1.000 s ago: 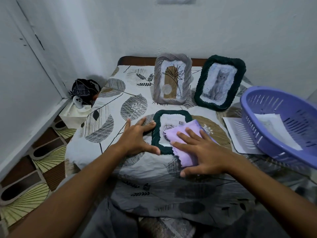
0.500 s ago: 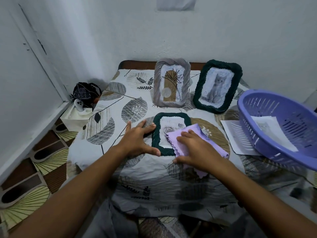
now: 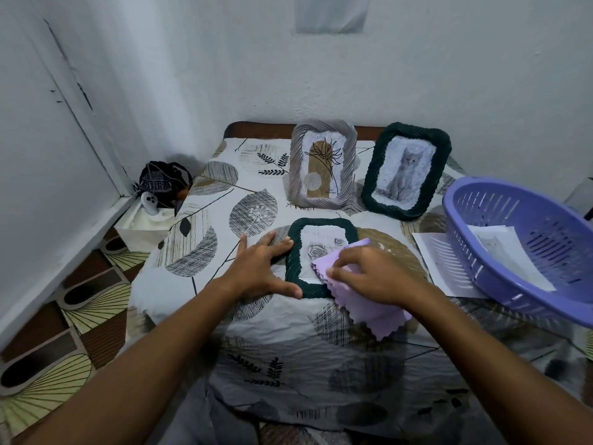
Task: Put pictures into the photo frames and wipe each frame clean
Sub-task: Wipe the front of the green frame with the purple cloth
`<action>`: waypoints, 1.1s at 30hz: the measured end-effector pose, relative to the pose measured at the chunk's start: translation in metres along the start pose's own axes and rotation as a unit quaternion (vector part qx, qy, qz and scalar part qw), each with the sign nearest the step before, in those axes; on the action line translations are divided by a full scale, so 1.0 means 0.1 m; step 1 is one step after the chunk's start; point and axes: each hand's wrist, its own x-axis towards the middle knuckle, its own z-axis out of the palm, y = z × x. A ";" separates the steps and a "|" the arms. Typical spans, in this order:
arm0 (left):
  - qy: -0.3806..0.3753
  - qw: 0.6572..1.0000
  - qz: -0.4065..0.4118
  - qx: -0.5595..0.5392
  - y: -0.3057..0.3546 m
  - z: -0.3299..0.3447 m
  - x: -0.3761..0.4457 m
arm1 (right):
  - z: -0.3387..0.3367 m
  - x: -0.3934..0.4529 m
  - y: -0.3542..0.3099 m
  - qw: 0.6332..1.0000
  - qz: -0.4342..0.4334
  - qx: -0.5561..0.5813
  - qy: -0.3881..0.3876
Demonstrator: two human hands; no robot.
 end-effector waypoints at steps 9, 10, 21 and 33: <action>-0.003 1.000 0.011 0.007 -0.07 0.04 0.04 | 0.19 0.21 0.11 0.977 0.001 -0.183 -0.109; -0.002 1.000 0.013 0.006 -0.07 0.04 0.04 | 0.24 0.25 0.15 0.977 0.007 -0.195 -0.090; 0.007 1.000 0.004 -0.004 -0.06 0.07 0.01 | 0.45 0.64 0.12 0.981 -0.004 -0.191 -0.034; 0.006 1.000 -0.012 -0.005 -0.07 0.07 -0.01 | -0.01 0.77 0.29 0.992 0.127 -0.007 -0.001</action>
